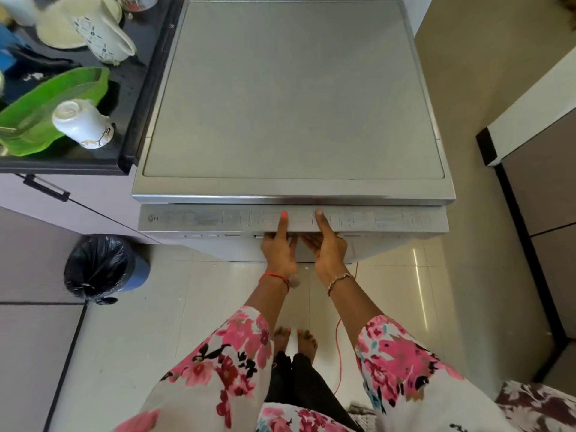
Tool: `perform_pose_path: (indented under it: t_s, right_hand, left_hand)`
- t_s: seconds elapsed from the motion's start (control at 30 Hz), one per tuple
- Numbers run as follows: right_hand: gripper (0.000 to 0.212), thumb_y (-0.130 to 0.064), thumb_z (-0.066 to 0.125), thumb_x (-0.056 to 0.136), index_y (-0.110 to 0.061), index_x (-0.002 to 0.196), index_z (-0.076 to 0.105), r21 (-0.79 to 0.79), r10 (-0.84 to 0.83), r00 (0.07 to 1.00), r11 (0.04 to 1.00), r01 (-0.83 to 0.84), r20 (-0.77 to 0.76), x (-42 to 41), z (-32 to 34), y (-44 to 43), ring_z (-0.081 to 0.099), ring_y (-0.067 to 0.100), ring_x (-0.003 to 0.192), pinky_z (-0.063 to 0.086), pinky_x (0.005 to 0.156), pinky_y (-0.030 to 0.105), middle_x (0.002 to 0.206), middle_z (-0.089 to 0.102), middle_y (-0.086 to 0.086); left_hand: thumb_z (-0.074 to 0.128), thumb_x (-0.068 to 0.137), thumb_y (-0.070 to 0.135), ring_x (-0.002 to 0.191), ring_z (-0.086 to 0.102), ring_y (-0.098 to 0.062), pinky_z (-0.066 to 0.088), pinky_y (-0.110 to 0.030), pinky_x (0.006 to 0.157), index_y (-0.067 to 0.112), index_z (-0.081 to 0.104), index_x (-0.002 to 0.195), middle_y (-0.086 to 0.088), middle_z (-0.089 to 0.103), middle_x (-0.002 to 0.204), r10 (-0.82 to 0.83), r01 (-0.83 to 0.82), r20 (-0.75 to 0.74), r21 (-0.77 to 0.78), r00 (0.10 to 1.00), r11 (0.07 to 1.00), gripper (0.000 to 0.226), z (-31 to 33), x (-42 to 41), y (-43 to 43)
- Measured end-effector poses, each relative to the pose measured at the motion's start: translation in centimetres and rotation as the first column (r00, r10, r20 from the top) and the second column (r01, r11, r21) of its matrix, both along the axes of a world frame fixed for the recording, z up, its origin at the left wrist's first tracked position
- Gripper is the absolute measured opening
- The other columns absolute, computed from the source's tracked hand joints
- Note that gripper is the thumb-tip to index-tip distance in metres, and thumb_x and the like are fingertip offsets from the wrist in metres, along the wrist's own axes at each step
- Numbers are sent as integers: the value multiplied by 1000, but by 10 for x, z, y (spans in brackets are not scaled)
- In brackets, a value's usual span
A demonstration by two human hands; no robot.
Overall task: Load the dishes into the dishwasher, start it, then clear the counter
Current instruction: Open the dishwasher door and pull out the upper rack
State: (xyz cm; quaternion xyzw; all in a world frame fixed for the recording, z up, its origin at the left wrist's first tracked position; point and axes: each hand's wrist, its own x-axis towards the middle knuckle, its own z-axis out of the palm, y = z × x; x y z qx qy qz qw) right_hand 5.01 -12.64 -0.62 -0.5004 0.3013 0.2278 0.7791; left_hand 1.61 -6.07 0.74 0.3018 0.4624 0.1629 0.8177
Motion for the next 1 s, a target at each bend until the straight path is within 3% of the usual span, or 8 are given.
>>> perform_pose_path:
  t_s: [0.13, 0.23, 0.33, 0.4, 0.47, 0.57, 0.77, 1.0]
  right_hand:
    - [40, -27, 67, 84, -2, 114, 61, -6, 377, 918, 925, -381, -126, -32, 16, -42, 68, 28, 89, 59, 67, 31, 105, 69, 19]
    - [26, -23, 64, 86, 1, 94, 65, -243, 798, 580, 537, -808, -166, -34, 46, -74, 68, 31, 75, 58, 64, 33, 88, 71, 20]
    - [17, -18, 64, 86, -2, 90, 69, -717, 836, 526, 461, -522, 155, -14, 54, -70, 65, 21, 74, 52, 66, 19, 84, 71, 13]
    - [22, -23, 64, 86, -7, 98, 70, -853, 893, 398, 367, -371, 211, 0, 48, -56, 64, 15, 84, 50, 76, 17, 93, 70, 7]
    - [36, -38, 60, 87, -12, 111, 66, -884, 977, 212, 117, -453, 20, 5, 29, -44, 62, 19, 100, 50, 90, 32, 109, 67, 6]
    - [47, -54, 37, 93, -23, 115, 64, -866, 964, -17, -247, -434, -266, -14, 5, -47, 57, 28, 109, 40, 100, 45, 115, 65, 8]
    - [40, -48, 39, 94, -26, 120, 61, -893, 971, -90, -239, -382, -222, -64, -24, -78, 57, 24, 109, 42, 92, 38, 119, 64, 3]
    - [46, -47, 50, 90, -24, 130, 54, -848, 980, -70, -198, -491, -188, -165, -83, -125, 52, 19, 121, 39, 102, 33, 133, 56, 0]
  left_hand:
    - [57, 89, 28, 94, 63, -21, 56, -26, 77, 5, 55, 116, -13, 64, 107, -358, 358, -180, -37, 916, 933, 35, 13, -49, 3]
    - [60, 87, 33, 72, 64, -23, 53, -27, 64, 1, 64, 92, -15, 69, 87, -645, 806, -547, 97, 533, 584, 33, 33, -73, 19]
    - [61, 87, 26, 66, 62, -26, 49, -32, 65, -2, 67, 78, -15, 68, 74, -336, 771, -696, 600, 634, 213, 30, 40, -69, 31]
    - [61, 86, 28, 73, 60, -17, 47, -28, 72, 6, 67, 86, -5, 68, 82, -264, 691, -667, 723, 697, -2, 23, 35, -55, 37]
    - [57, 86, 43, 90, 61, -19, 47, -36, 86, 14, 64, 103, -4, 67, 98, -343, 787, -786, 591, 514, -175, 35, 14, -46, 41]
    - [36, 91, 56, 95, 63, -24, 48, -35, 82, 25, 61, 116, -6, 70, 99, -298, 855, -934, 312, 196, -415, 47, -15, -61, 36]
    - [29, 76, 77, 89, 64, -22, 51, -36, 76, 30, 59, 111, -1, 70, 96, -343, 806, -923, 333, 173, -490, 66, -47, -118, 23]
    - [42, 84, 64, 98, 61, -22, 51, -36, 83, 25, 55, 120, -1, 65, 113, -377, 757, -915, 347, 144, -553, 54, -115, -219, -14]
